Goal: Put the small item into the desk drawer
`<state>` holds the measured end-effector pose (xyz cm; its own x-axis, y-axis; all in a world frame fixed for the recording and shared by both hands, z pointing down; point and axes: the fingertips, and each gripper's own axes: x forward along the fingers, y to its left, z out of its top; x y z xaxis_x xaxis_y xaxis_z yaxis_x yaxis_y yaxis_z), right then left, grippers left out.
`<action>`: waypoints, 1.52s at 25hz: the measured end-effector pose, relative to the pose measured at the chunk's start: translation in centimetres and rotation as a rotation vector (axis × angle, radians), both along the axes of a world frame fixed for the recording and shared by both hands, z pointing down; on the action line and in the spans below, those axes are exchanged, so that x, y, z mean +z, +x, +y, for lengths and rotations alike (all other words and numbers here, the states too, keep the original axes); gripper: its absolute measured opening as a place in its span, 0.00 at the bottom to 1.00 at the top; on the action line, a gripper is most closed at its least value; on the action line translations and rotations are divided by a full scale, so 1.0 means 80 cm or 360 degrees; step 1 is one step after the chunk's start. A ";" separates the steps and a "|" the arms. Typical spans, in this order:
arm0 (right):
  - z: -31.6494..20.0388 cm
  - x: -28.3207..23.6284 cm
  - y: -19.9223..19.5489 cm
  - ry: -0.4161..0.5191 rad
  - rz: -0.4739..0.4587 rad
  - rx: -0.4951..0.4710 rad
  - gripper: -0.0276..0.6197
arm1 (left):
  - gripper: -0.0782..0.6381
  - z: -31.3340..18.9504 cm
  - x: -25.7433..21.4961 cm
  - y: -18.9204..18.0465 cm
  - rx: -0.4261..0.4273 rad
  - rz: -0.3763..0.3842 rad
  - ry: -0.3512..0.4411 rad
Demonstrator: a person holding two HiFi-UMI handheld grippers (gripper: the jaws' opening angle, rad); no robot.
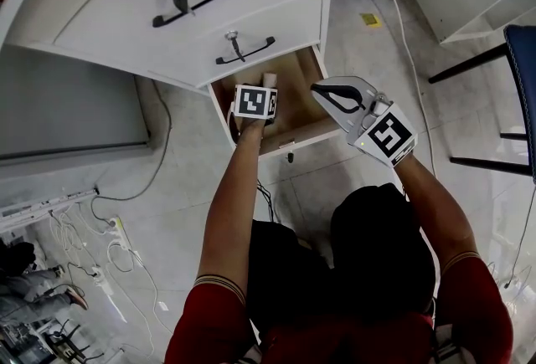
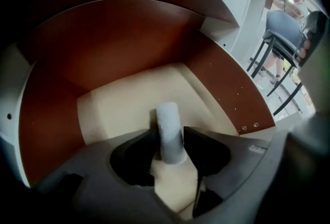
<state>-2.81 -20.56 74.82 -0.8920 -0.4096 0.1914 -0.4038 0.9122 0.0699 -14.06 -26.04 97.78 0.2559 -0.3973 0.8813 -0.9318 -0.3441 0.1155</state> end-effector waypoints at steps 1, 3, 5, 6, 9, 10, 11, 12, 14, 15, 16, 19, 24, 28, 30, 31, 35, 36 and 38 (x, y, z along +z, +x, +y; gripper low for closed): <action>0.001 0.000 0.000 -0.0002 0.0004 0.0000 0.06 | 0.37 0.000 -0.002 0.000 0.0006 0.0005 0.0009; 0.002 0.000 0.000 -0.0002 0.0010 -0.0001 0.06 | 0.38 0.001 -0.006 0.001 0.0020 0.0014 0.0030; 0.003 0.000 -0.001 -0.0008 0.0004 -0.0001 0.06 | 0.38 0.002 -0.011 0.000 0.0029 0.0016 0.0050; 0.003 -0.001 -0.003 -0.0006 -0.0001 -0.0003 0.06 | 0.38 0.003 -0.014 -0.001 0.0034 0.0017 0.0063; 0.004 -0.002 -0.007 -0.0008 -0.0002 -0.0008 0.06 | 0.39 0.003 -0.028 -0.001 0.0063 0.0019 0.0120; 0.004 -0.003 -0.009 -0.0013 -0.0002 -0.0007 0.06 | 0.39 0.003 -0.033 0.000 0.0082 0.0022 0.0143; 0.004 -0.003 -0.011 -0.0014 -0.0001 -0.0008 0.06 | 0.39 0.004 -0.037 0.000 0.0105 0.0025 0.0164; 0.003 -0.004 -0.014 -0.0014 -0.0003 -0.0010 0.06 | 0.39 0.005 -0.042 0.001 0.0132 0.0025 0.0185; 0.003 -0.005 -0.018 -0.0020 -0.0009 -0.0012 0.06 | 0.38 0.010 -0.055 0.003 0.0195 0.0016 0.0229; 0.003 -0.006 -0.020 -0.0020 -0.0011 -0.0017 0.06 | 0.38 0.012 -0.063 0.003 0.0228 0.0009 0.0257; 0.003 -0.007 -0.023 -0.0019 -0.0012 -0.0021 0.06 | 0.37 0.013 -0.073 0.003 0.0260 0.0005 0.0289; 0.001 -0.012 -0.030 0.0001 -0.0010 -0.0039 0.06 | 0.34 0.018 -0.107 0.000 0.0333 0.0016 0.0402; 0.002 -0.026 -0.043 0.0033 -0.0023 -0.0076 0.06 | 0.26 0.034 -0.167 -0.010 0.0374 0.0041 0.0614; 0.003 -0.042 -0.051 0.0077 -0.0037 -0.0104 0.06 | 0.18 0.052 -0.217 -0.008 0.0406 0.0075 0.0798; 0.006 -0.050 -0.055 0.0105 -0.0024 -0.0132 0.06 | 0.15 0.061 -0.239 -0.007 0.0419 0.0082 0.0872; 0.008 -0.055 -0.058 0.0119 -0.0019 -0.0150 0.06 | 0.14 0.065 -0.250 -0.007 0.0423 0.0082 0.0904; 0.020 -0.086 -0.066 0.0175 -0.0025 -0.0219 0.06 | 0.12 0.078 -0.296 -0.007 0.0422 0.0109 0.1023; 0.023 -0.095 -0.067 0.0186 -0.0023 -0.0234 0.06 | 0.12 0.081 -0.310 -0.007 0.0419 0.0121 0.1054; 0.030 -0.115 -0.070 0.0198 -0.0013 -0.0261 0.06 | 0.12 0.088 -0.342 -0.006 0.0418 0.0148 0.1128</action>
<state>-8.39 -18.18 65.63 -0.9500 -0.2787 0.1410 -0.2515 0.9503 0.1835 -14.54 -19.01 70.40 0.4807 -0.7760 0.4083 -0.8064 -0.5741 -0.1417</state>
